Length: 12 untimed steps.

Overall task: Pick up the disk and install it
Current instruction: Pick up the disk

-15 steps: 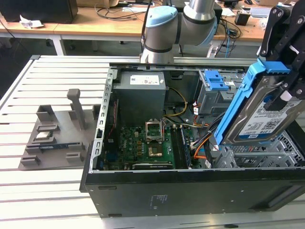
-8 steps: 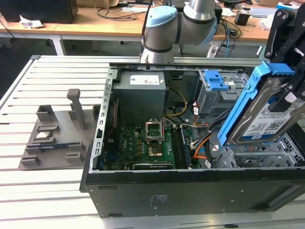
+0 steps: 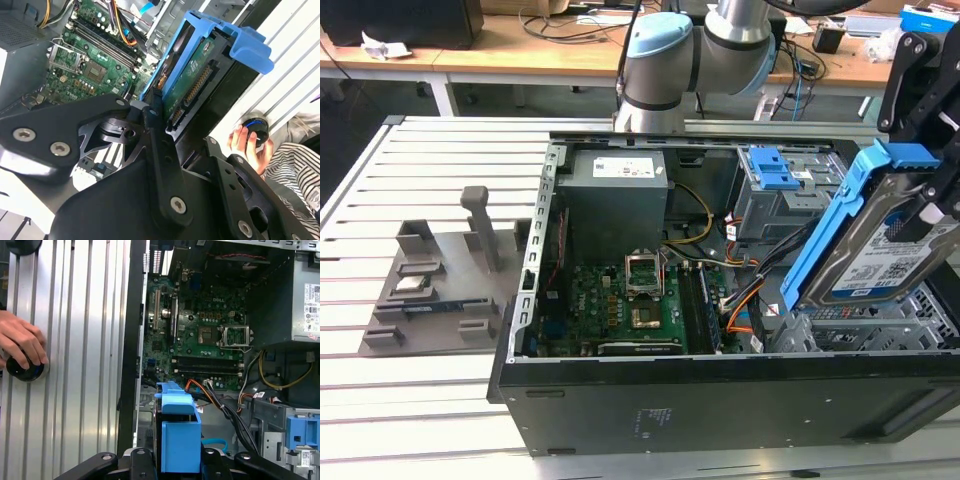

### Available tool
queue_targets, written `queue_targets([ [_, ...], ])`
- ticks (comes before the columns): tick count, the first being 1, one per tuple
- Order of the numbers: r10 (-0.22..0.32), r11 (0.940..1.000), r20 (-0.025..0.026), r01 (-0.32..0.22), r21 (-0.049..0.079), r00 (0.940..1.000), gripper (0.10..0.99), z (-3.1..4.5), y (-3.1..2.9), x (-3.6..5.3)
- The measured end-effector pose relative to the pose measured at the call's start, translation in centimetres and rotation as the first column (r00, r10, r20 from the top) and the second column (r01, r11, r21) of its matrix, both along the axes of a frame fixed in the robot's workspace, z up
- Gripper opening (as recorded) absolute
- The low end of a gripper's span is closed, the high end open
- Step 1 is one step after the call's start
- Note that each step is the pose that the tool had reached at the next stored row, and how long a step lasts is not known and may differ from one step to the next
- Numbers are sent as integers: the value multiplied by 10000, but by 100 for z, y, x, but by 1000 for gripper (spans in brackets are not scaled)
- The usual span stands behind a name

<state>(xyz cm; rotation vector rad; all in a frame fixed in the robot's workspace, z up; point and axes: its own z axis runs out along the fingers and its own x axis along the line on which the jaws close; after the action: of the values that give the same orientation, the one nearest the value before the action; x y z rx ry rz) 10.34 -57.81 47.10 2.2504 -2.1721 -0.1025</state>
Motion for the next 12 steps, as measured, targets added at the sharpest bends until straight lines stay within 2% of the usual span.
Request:
queue_targets([
  [3, 0, 10000, 0, 0, 0, 10000, 361, -15, 0, 10],
  [12, 1, 10000, 0, -1, 1, 10000, 361, -121, 6, 58],
])
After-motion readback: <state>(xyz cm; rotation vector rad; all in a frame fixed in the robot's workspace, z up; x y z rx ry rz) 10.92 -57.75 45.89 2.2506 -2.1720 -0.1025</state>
